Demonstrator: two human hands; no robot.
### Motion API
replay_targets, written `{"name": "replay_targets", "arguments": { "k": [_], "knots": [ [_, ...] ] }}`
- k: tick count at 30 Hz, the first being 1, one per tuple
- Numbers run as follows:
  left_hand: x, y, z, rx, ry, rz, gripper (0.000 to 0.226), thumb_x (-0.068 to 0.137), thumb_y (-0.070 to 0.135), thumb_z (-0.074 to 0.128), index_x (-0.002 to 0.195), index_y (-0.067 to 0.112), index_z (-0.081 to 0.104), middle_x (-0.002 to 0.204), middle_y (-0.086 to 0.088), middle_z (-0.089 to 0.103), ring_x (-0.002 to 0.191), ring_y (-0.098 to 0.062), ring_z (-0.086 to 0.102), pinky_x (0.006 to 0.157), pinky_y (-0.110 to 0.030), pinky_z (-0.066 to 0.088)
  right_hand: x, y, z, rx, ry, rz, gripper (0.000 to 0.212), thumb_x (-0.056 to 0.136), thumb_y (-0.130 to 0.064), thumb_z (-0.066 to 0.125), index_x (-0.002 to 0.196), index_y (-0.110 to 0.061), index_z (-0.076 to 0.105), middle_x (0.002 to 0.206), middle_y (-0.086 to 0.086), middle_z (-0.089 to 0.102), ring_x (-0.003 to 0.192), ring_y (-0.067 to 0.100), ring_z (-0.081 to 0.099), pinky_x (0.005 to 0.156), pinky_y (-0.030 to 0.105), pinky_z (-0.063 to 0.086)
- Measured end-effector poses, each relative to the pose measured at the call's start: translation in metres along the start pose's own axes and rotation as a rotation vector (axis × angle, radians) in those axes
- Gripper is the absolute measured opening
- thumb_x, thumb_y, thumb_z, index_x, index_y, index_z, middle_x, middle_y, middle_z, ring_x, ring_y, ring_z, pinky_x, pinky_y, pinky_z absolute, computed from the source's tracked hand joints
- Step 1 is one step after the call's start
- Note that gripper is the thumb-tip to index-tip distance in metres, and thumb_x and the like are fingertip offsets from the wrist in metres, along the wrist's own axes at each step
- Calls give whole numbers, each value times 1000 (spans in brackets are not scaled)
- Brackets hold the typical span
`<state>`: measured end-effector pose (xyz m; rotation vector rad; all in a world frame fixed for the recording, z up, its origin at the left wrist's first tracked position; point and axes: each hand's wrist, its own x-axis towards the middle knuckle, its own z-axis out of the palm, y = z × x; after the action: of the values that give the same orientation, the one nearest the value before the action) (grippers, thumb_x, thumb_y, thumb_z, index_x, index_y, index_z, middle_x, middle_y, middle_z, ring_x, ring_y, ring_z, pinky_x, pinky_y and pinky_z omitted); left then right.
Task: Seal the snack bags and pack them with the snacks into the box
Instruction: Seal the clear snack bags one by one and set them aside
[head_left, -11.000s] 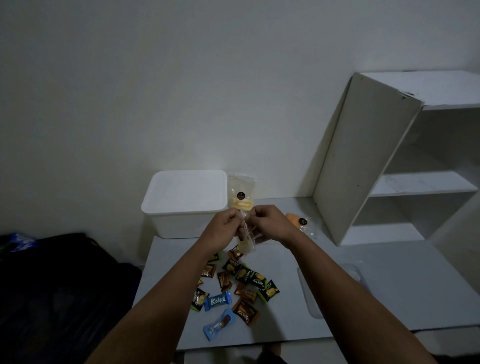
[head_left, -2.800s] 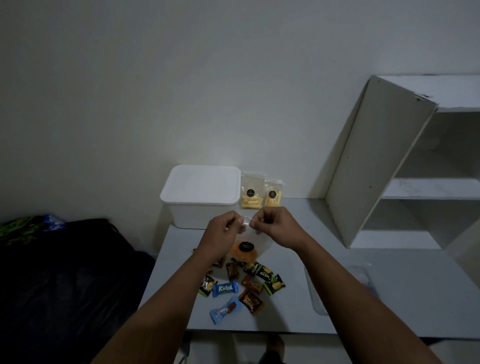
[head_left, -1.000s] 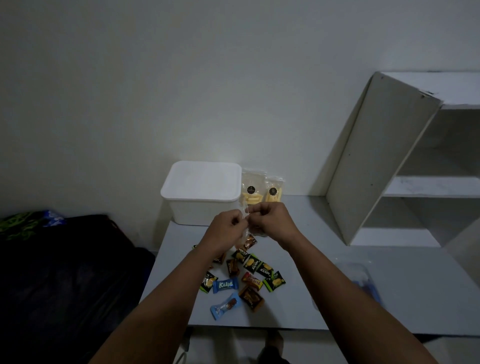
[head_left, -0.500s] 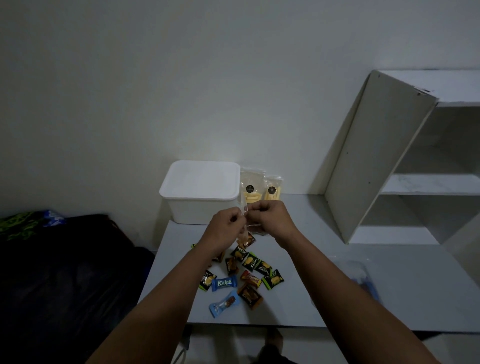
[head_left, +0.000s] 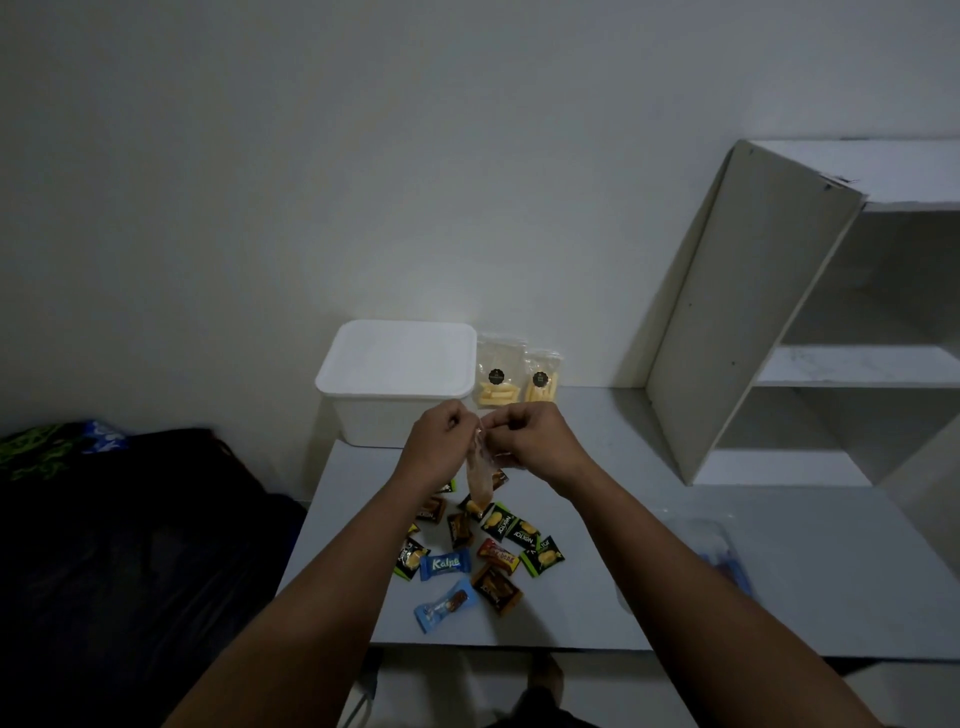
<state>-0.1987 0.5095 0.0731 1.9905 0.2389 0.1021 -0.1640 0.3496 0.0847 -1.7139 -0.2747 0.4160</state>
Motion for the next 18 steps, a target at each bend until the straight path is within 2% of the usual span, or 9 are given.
{"name": "replay_targets", "arguments": {
  "k": [4, 7, 9, 12, 14, 18],
  "knots": [
    [-3, 8, 4, 4, 5, 23, 24, 95, 18, 48, 74, 10, 56, 74, -17, 66, 66, -23, 61, 75, -50, 58, 0, 0, -1, -11, 15, 8, 12, 90, 5, 67, 99, 11, 73, 68, 4, 74, 61, 12, 72, 60, 26, 59],
    [-3, 4, 6, -17, -58, 43, 26, 99, 18, 51, 75, 8, 52, 69, -7, 62, 67, -20, 59, 77, -53, 57, -1, 1, -3, -15, 66, 22, 11, 93, 2, 66, 97, 10, 73, 70, 8, 73, 60, 15, 70, 59, 28, 60],
    [-3, 3, 7, -51, -77, 60, 27, 99, 17, 51, 75, 3, 51, 67, -6, 62, 66, -20, 59, 79, -57, 55, 0, 1, -4, -19, 110, 21, 12, 95, 2, 64, 96, 9, 72, 66, 5, 70, 52, 9, 66, 50, 23, 53],
    [-1, 6, 11, -86, -74, 94, 26, 96, 17, 52, 72, 7, 51, 63, -3, 61, 64, -20, 60, 79, -57, 56, 0, 0, -9, -16, 167, 18, 13, 98, -1, 63, 95, 7, 71, 62, 0, 66, 46, 6, 62, 45, 20, 48],
    [0, 9, 13, -97, -75, 99, 27, 92, 27, 54, 74, 8, 54, 64, -3, 63, 65, -22, 62, 81, -57, 58, 1, -1, -12, 18, 134, 24, 13, 98, -1, 61, 98, 9, 70, 65, 3, 69, 50, 8, 66, 46, 19, 50],
    [7, 7, 17, -122, -70, 36, 27, 100, 20, 50, 76, 14, 60, 69, -3, 69, 74, -31, 69, 83, -58, 58, 3, -3, -22, 20, 72, 20, 15, 98, -6, 62, 102, 4, 74, 65, -3, 73, 57, 6, 69, 53, 21, 54]
  ]
}}
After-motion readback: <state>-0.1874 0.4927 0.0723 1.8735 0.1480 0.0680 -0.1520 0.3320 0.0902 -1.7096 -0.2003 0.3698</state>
